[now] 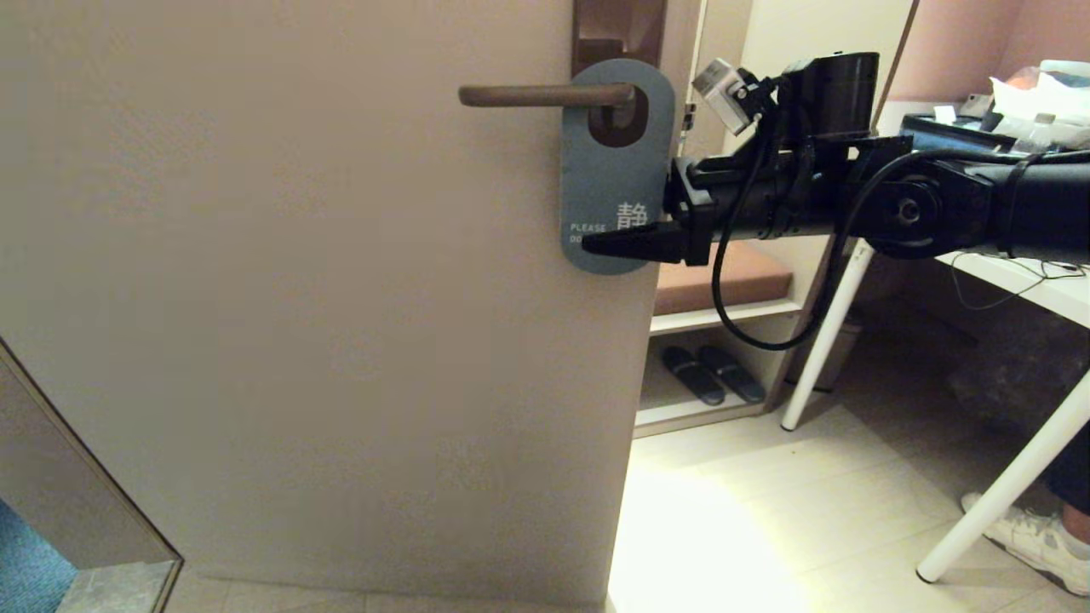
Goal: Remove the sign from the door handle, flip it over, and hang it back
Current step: Take down the sign
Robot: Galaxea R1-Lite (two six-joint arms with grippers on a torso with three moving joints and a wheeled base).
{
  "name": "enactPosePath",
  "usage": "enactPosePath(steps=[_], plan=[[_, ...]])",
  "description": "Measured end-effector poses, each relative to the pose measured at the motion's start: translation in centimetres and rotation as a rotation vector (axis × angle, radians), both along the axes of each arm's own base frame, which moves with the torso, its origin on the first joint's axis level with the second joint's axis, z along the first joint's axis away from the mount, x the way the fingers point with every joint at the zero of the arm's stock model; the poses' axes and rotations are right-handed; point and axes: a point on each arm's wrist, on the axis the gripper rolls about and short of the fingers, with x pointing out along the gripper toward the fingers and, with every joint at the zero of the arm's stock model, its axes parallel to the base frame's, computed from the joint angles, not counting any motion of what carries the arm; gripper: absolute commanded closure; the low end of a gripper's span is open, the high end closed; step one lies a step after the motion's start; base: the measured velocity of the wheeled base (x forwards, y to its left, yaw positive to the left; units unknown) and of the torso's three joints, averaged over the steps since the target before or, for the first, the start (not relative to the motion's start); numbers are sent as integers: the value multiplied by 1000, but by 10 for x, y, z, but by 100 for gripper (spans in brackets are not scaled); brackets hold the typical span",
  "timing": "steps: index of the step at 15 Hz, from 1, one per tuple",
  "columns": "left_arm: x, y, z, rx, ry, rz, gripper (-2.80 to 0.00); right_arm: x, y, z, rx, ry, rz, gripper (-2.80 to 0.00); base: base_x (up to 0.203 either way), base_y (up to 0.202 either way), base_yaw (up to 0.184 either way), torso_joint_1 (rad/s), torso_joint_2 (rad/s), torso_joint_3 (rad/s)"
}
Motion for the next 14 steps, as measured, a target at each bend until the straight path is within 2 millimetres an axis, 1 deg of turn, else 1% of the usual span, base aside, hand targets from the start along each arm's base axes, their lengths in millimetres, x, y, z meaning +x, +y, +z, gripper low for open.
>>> enactPosePath(steps=[3, 6, 11, 14], plan=[[0, 0, 0, 0, 0, 0, 0, 3, 3, -1, 1, -4, -1, -280, 0, 0, 0, 0, 0, 0], [0, 0, 0, 0, 0, 0, 0, 5, 8, 4, 13, -9, 6, -280, 0, 0, 0, 0, 0, 0], [0, 0, 0, 0, 0, 0, 0, 5, 17, 1, 11, -7, 17, -280, 0, 0, 0, 0, 0, 0], [0, 0, 0, 0, 0, 0, 0, 5, 18, 1, 11, -7, 17, -280, 0, 0, 0, 0, 0, 0]])
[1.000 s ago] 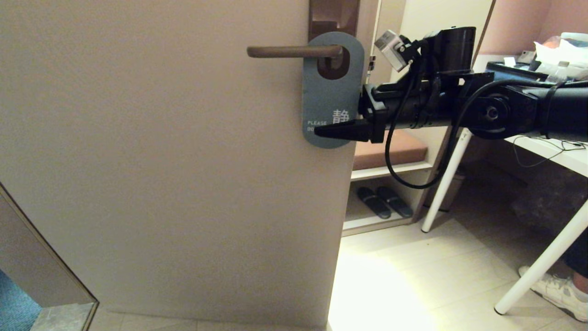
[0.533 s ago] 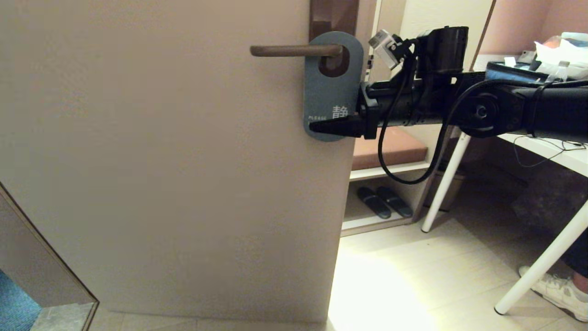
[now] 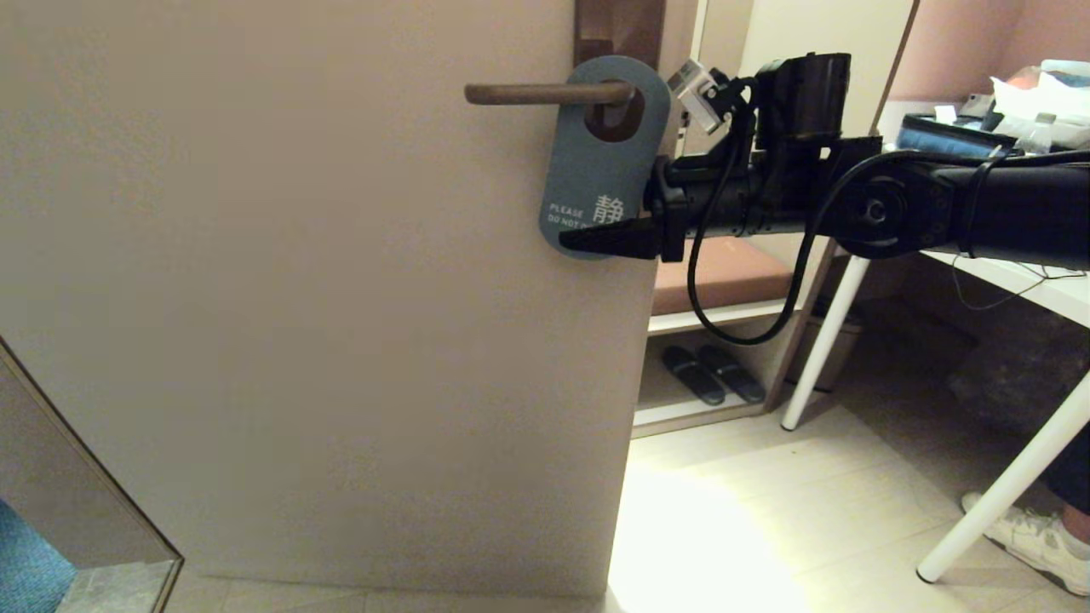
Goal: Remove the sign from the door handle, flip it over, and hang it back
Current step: Take down the sign
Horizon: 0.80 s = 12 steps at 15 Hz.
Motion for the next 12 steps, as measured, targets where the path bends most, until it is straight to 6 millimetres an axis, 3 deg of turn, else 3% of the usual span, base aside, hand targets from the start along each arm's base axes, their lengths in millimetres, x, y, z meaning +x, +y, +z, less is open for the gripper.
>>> enactPosePath(steps=[12], plan=[[0, 0, 0, 1, 0, 0, 0, -3, -1, 0, -4, 2, -10, -280, 0, 0, 0, 0, 0, 0]])
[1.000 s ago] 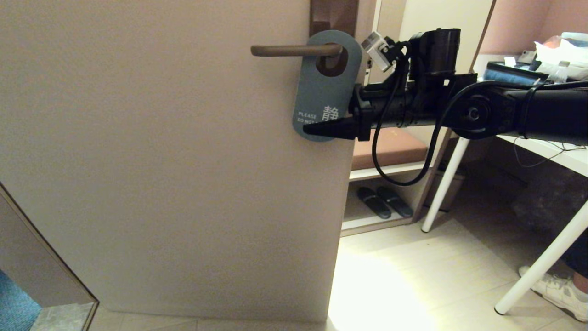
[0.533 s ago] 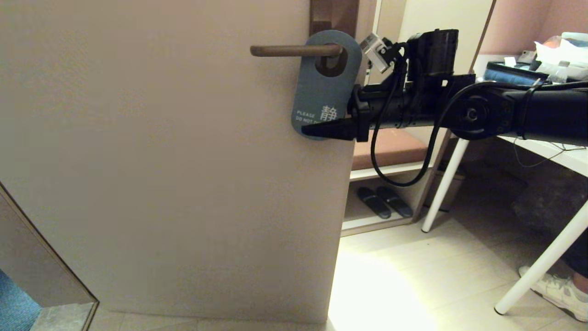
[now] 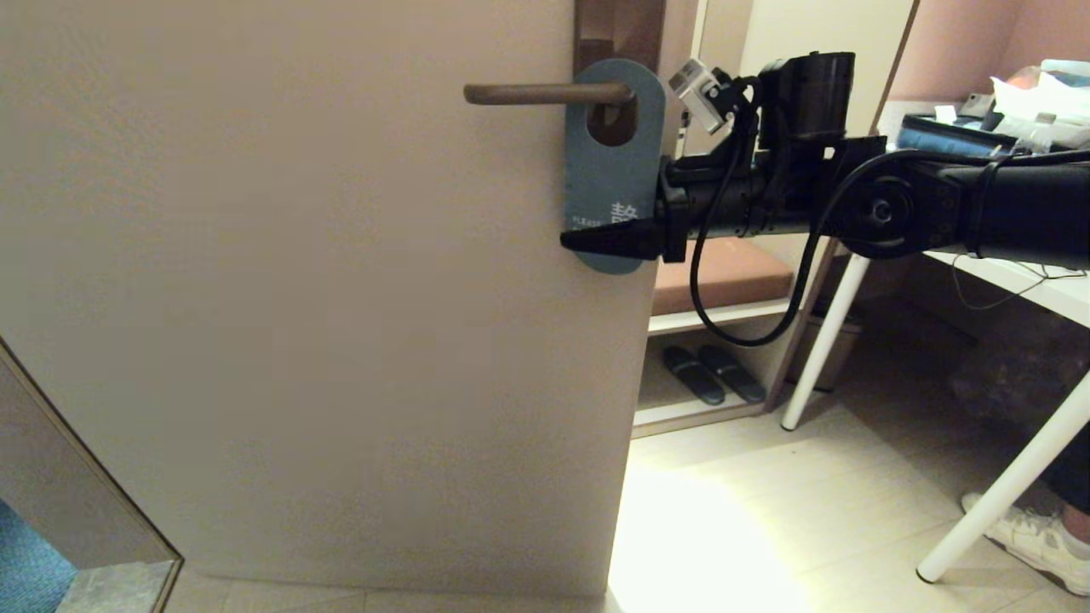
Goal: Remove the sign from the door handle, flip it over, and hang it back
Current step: Take down the sign
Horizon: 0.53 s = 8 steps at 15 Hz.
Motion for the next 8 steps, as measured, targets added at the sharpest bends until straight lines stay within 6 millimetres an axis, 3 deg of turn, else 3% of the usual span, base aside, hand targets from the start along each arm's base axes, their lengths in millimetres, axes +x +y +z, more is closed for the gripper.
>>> enactPosePath(steps=[4, 5, 8], plan=[[0, 0, 0, 0, 0, 0, 0, -2, -1, 2, -1, -3, -11, -280, 0, 0, 0, 0, 0, 0], [0, 0, 0, 0, 0, 0, 0, -2, -1, 2, -1, -5, -14, 0, 0, 0, 0, 0, 0, 0], [0, 0, 0, 0, 0, 0, 0, -3, -2, 4, -1, -9, -20, 0, 0, 0, 0, 0, 0, 0]])
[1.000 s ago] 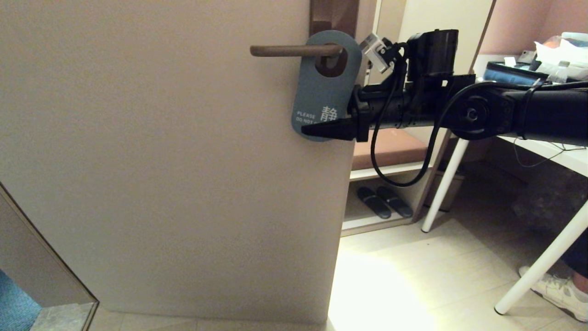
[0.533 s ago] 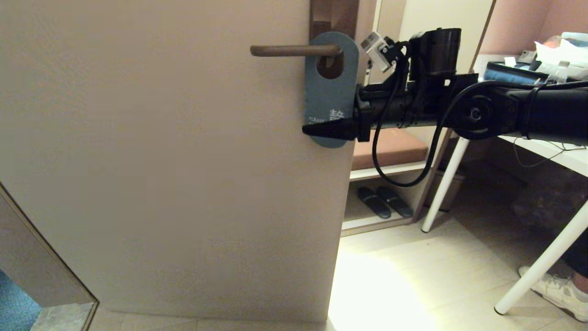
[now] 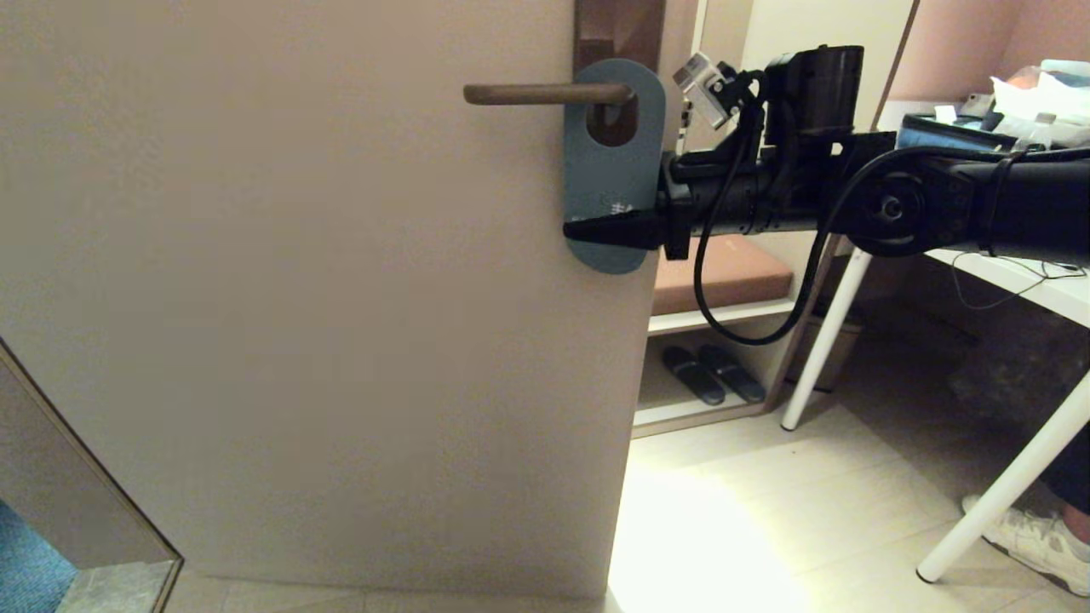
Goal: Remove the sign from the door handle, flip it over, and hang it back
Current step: Take down the sign
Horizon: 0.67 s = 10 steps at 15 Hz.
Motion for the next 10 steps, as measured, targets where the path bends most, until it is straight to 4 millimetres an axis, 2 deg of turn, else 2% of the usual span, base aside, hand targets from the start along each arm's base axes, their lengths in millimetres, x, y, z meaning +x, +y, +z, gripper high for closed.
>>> enactPosePath(steps=[10], plan=[[0, 0, 0, -1, 0, 0, 0, -6, -3, -2, 10, -41, -47, 0, 0, 0, 0, 0, 0, 0]])
